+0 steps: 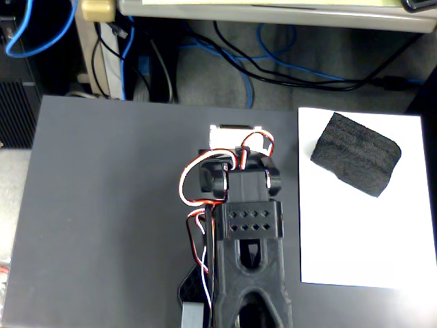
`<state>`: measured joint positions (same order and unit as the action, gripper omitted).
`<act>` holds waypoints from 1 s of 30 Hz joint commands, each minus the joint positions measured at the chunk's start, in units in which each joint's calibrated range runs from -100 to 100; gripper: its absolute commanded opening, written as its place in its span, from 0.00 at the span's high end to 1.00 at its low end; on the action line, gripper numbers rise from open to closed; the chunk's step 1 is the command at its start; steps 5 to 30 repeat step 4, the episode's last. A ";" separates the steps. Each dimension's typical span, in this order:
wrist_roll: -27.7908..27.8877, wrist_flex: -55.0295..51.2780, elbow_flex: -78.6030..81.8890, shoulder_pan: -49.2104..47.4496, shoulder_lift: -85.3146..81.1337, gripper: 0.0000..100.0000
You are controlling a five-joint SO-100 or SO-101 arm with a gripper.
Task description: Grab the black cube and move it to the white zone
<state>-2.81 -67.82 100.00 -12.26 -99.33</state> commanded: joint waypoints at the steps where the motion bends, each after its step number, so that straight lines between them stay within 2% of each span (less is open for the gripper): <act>1: 0.29 0.76 -0.09 0.12 -0.50 0.99; 30: 0.29 0.76 -0.09 0.12 -0.50 0.99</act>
